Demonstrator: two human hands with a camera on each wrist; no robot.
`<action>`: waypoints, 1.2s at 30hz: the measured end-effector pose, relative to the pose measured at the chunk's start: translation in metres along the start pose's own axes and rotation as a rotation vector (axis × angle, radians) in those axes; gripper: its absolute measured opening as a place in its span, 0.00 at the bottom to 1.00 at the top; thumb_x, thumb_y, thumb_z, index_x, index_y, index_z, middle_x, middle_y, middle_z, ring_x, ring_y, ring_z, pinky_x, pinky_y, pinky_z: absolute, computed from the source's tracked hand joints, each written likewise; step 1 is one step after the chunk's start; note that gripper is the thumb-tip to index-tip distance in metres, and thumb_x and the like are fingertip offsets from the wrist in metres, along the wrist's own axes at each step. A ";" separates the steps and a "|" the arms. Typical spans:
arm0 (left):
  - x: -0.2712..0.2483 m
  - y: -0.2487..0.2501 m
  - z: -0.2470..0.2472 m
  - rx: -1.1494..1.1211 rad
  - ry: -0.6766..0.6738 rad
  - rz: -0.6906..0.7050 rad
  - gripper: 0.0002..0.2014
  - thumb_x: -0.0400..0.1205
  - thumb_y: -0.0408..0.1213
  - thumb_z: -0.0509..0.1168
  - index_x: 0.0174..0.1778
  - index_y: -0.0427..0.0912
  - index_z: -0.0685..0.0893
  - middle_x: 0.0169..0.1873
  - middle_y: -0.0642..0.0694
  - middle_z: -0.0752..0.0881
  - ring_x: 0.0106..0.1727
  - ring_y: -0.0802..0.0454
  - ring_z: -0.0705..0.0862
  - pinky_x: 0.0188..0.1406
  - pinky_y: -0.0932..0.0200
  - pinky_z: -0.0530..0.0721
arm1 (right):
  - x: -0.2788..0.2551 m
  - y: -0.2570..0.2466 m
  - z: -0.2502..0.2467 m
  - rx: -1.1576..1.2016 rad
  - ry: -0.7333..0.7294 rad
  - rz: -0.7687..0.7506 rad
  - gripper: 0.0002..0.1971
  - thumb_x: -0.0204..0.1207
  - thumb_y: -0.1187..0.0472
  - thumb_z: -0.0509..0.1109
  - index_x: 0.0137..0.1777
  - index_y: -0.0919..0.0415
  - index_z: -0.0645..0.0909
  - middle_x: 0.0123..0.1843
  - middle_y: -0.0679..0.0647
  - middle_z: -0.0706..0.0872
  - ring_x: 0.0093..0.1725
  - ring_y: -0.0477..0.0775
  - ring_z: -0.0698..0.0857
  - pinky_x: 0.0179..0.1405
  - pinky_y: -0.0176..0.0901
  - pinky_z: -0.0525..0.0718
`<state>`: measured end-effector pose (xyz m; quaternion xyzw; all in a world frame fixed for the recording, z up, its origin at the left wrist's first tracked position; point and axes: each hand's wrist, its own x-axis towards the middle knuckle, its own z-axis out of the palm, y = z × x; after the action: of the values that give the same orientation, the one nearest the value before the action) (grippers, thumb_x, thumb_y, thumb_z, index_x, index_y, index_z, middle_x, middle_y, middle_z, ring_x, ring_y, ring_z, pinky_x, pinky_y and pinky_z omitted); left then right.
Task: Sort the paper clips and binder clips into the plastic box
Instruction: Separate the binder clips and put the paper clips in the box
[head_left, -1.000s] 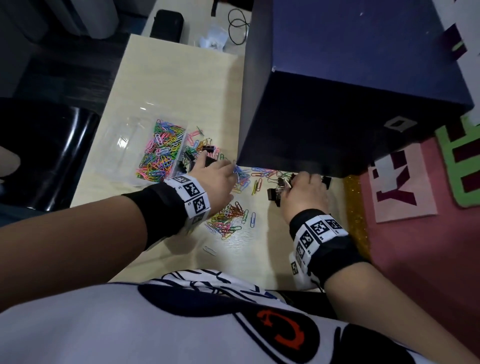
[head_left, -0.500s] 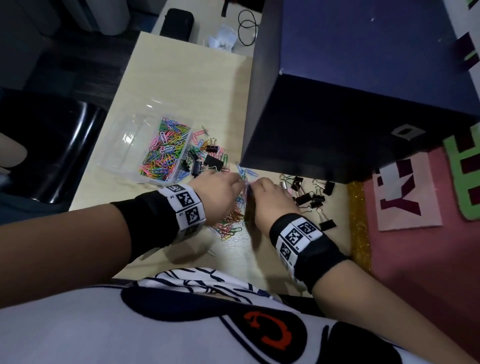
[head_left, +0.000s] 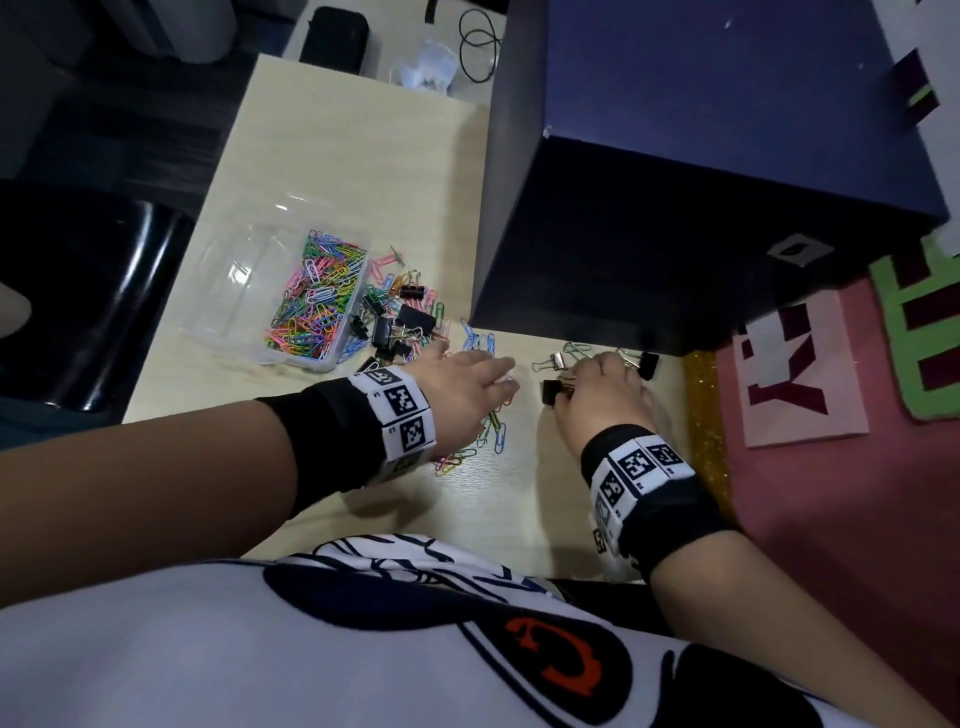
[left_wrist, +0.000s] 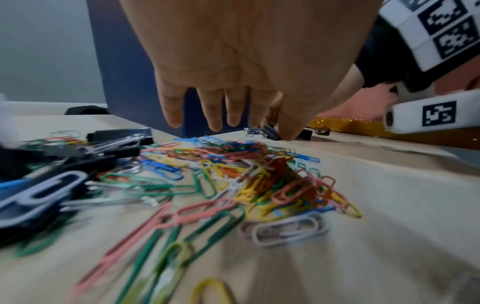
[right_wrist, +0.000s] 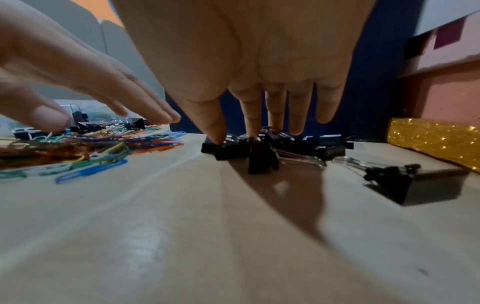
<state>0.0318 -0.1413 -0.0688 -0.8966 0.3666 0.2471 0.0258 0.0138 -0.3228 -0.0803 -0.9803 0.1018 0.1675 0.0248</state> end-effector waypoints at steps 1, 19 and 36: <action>0.001 0.002 0.001 0.018 -0.020 0.017 0.28 0.85 0.42 0.54 0.82 0.50 0.56 0.83 0.50 0.52 0.83 0.48 0.53 0.79 0.34 0.55 | 0.000 0.000 0.000 -0.005 -0.011 0.023 0.22 0.78 0.52 0.61 0.72 0.56 0.72 0.70 0.55 0.71 0.71 0.58 0.69 0.70 0.52 0.66; -0.017 0.003 0.016 0.004 0.027 0.027 0.24 0.81 0.45 0.59 0.74 0.48 0.70 0.80 0.51 0.63 0.79 0.48 0.64 0.71 0.41 0.64 | 0.003 -0.022 -0.004 0.107 -0.117 -0.360 0.25 0.72 0.70 0.56 0.65 0.47 0.73 0.75 0.44 0.70 0.80 0.49 0.59 0.81 0.55 0.42; 0.014 0.002 -0.008 0.034 -0.107 -0.060 0.31 0.84 0.41 0.56 0.83 0.48 0.52 0.84 0.54 0.49 0.84 0.49 0.50 0.78 0.31 0.54 | -0.002 -0.015 0.001 0.062 -0.099 -0.275 0.25 0.80 0.61 0.61 0.77 0.57 0.67 0.81 0.52 0.63 0.79 0.55 0.63 0.77 0.46 0.61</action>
<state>0.0429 -0.1534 -0.0679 -0.8921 0.3417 0.2877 0.0680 0.0149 -0.3079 -0.0804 -0.9743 -0.0295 0.2073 0.0829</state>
